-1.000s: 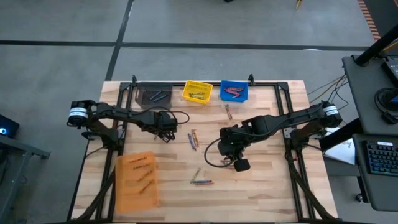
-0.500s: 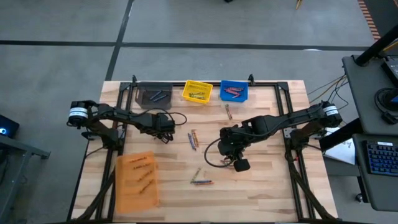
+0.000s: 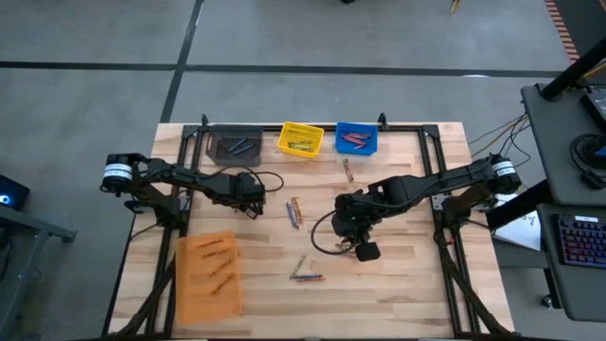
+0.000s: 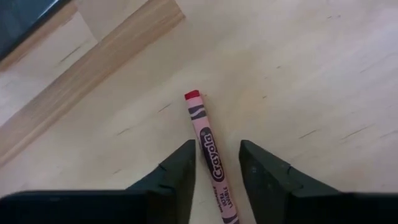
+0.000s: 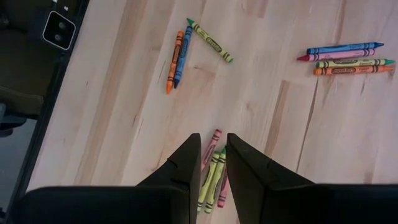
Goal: Sort crayons
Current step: Put the red crayon into the blue bin
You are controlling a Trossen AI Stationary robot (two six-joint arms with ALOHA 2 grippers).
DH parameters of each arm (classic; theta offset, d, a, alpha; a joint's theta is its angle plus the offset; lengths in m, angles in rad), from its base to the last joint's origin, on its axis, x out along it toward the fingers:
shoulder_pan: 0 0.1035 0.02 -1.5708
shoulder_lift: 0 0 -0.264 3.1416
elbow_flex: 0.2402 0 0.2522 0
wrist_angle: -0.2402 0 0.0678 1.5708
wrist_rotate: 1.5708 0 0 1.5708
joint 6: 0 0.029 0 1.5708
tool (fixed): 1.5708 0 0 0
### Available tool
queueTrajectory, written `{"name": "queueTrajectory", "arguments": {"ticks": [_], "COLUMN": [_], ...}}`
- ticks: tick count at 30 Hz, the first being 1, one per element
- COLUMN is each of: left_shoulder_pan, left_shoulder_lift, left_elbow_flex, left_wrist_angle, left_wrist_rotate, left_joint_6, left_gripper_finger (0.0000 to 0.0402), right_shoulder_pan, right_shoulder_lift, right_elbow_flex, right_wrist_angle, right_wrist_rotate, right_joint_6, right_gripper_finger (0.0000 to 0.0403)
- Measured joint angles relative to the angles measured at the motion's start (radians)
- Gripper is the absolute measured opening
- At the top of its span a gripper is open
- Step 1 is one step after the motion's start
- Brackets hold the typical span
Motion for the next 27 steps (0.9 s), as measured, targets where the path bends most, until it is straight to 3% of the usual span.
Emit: {"name": "queueTrajectory", "arguments": {"ticks": [10,17,27], "left_shoulder_pan": [0.0,-0.001,-0.001], "left_shoulder_lift": [0.0,-0.025,-0.104], "left_elbow_flex": [-0.002,0.01,0.141], "left_wrist_angle": [0.006,-0.013,-0.002], "left_wrist_rotate": [-0.001,-0.002,-0.001], "left_joint_6": [0.0,0.043,0.239], "left_gripper_finger": [0.0007,0.0002,0.0001], "right_shoulder_pan": [0.0,0.0,0.0], "right_shoulder_lift": [0.0,-0.006,-0.101], "right_elbow_flex": [0.0,0.0,-0.025], "right_wrist_angle": [-0.001,-0.048,-0.061], "right_wrist_rotate": [0.0,0.0,0.005], "right_joint_6": [0.002,0.023,0.041], "right_gripper_finger": [0.0066,0.0066,0.0066]}}
